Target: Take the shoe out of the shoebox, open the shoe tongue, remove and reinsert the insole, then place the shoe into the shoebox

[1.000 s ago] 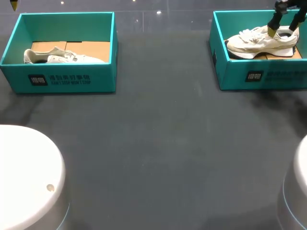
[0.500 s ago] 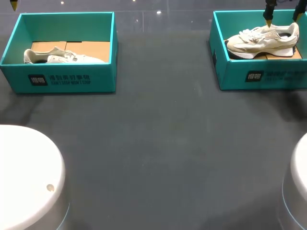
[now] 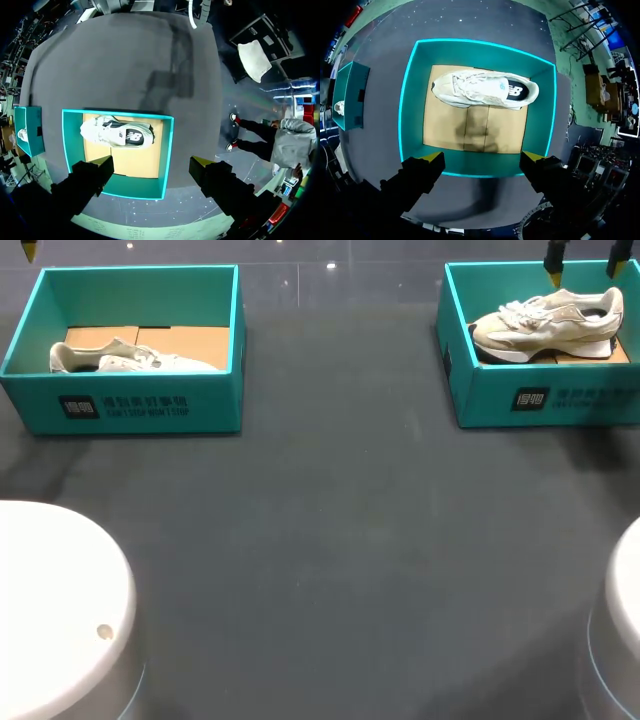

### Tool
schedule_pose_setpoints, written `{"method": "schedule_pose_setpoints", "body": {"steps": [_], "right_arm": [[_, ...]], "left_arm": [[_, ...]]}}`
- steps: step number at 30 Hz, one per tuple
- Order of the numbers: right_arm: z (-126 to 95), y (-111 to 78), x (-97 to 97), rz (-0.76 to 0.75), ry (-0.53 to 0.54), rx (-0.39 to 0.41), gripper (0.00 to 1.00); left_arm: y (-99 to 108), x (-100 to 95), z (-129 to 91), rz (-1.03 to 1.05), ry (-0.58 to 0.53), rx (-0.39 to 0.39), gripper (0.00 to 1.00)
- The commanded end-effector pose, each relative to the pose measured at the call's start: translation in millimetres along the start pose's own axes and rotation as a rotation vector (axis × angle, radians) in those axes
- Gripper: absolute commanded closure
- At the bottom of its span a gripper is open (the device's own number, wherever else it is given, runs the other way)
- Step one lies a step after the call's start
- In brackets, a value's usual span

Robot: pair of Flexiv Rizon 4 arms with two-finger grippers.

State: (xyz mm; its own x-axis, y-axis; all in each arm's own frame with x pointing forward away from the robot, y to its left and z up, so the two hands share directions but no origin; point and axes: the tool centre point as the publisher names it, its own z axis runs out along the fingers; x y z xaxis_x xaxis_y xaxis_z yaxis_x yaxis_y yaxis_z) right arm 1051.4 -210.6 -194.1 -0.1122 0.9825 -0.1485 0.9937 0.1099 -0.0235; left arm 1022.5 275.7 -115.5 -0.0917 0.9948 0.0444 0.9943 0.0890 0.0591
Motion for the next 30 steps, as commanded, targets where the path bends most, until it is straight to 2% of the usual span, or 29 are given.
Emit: {"method": "schedule_pose_setpoints", "body": {"steps": [1, 5, 17, 30], "right_arm": [[6.6, 7.9, -12.8, 0.040, -0.047, -0.010, 0.00], [17.8, 19.1, -31.5, 0.062, -0.073, -0.031, 0.00], [52.5, 57.1, -70.7, 0.069, -0.110, -0.094, 0.00], [87.7, 79.6, -111.7, 0.106, -0.110, -0.082, 0.00]], "left_arm": [[-1.0, 0.0, -0.6, 0.000, 0.002, -0.002, 0.00], [-1.0, 0.0, -0.6, 0.000, 0.002, -0.002, 0.00], [-1.0, 0.0, -0.6, 0.000, 0.002, -0.002, 0.00], [-1.0, 0.0, -0.6, 0.000, 0.002, -0.002, 0.00]]}}
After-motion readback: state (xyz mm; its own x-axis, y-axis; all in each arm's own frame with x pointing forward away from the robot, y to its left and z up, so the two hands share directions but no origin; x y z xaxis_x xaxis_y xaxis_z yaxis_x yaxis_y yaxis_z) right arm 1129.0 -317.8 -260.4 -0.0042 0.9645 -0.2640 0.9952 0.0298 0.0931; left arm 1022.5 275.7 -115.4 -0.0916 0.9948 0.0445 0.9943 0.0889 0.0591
